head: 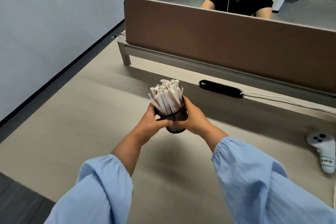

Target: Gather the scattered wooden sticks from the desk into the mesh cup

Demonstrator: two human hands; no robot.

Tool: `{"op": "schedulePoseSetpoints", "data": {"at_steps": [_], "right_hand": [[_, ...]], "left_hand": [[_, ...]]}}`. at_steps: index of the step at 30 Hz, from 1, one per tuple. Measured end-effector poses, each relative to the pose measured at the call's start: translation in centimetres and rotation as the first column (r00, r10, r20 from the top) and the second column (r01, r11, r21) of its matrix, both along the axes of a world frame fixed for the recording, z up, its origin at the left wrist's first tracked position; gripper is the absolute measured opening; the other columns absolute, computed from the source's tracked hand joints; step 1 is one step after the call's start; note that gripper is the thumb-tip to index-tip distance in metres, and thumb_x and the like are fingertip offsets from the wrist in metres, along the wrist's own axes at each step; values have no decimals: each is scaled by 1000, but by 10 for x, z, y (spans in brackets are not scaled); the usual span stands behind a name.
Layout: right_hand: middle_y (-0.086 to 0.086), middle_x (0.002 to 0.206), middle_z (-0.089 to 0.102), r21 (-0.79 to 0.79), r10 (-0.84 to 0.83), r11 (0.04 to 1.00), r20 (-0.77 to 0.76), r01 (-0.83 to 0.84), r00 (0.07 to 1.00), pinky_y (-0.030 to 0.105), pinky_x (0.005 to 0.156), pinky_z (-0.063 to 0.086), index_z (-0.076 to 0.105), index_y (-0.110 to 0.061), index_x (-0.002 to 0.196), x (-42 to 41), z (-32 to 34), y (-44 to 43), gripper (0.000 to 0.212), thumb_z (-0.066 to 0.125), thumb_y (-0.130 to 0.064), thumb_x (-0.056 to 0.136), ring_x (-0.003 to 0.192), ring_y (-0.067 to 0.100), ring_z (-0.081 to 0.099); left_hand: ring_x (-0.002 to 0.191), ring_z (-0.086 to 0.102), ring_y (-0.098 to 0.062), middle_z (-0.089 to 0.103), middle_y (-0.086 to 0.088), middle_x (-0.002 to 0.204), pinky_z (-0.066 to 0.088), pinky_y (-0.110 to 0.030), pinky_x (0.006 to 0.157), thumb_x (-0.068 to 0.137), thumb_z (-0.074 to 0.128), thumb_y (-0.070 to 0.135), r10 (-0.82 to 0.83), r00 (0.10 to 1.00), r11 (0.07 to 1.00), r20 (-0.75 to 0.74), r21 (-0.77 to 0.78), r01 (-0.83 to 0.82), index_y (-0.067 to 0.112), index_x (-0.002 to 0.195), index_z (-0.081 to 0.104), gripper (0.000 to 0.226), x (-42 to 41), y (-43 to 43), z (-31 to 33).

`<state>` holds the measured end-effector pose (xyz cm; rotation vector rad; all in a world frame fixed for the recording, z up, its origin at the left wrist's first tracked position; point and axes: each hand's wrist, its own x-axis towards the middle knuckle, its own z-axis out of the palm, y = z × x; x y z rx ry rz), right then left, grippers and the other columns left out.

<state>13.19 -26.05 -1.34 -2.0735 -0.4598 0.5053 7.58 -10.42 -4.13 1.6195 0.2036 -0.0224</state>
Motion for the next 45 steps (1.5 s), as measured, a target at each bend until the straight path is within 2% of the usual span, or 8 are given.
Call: {"op": "schedulePoseSetpoints", "data": {"at_steps": [5,12,22,27,34,38,42,45], "right_hand": [[-1,130,57,26,-42,999,-46,43,998,23,93,40,40,-23,136,22,-6,46,89,85,-12,60,115,11,53],[3,130,58,-83,-134,989,-129,124,983,32,96,44,37,-23,136,80,-24,136,85,83,-22,64,120,25,54],[10,125,62,-156,-184,974,-107,167,977,27,89,43,53,-11,125,138,-37,215,60,78,-20,71,117,29,57],[15,126,61,-197,-166,969,-78,148,983,32,93,44,55,-9,124,149,-38,228,49,71,-16,78,118,32,55],[12,135,53,-182,-174,972,-131,149,976,25,92,38,41,-8,133,147,-40,228,61,70,-13,80,125,29,49],[13,149,36,-225,-185,964,-176,144,967,25,103,32,18,-5,146,137,-30,217,78,66,-21,85,138,28,35],[9,158,17,-310,-37,949,-269,-50,962,29,111,26,-9,-15,150,115,6,180,95,60,-34,88,144,23,24],[2,158,21,-331,72,932,-237,-150,969,29,115,23,-6,-26,150,85,47,138,89,57,-42,88,143,18,28]], "left_hand": [[100,56,0,59,1,110,44,-15,79,63,53,2,2,1000,1000,-25,-4,-2,19,110,48,50,17,50,-2],[118,49,-17,55,-2,125,42,-34,96,76,59,-6,36,997,998,-70,60,-32,17,131,38,63,88,133,-18],[103,53,-18,54,-11,120,48,-17,73,79,50,-19,73,994,996,-87,-42,-77,18,136,32,70,158,195,-39],[101,58,-16,59,-8,114,51,-26,80,83,48,-15,102,985,989,-138,-96,-116,17,134,37,61,175,208,-48],[109,51,-15,54,-4,123,45,-28,85,83,48,-11,128,972,983,-197,-102,-151,19,127,41,54,172,209,-47],[129,33,-21,32,-9,146,33,-36,101,89,54,10,225,937,973,-269,112,-201,14,140,26,59,161,210,-42],[128,34,-22,32,-11,145,34,-32,94,88,53,9,251,928,940,-274,298,-166,13,140,25,59,134,208,-14],[129,34,-18,37,-10,141,35,-29,88,85,52,1,182,960,935,-213,339,-102,16,135,34,55,102,201,31]]}}
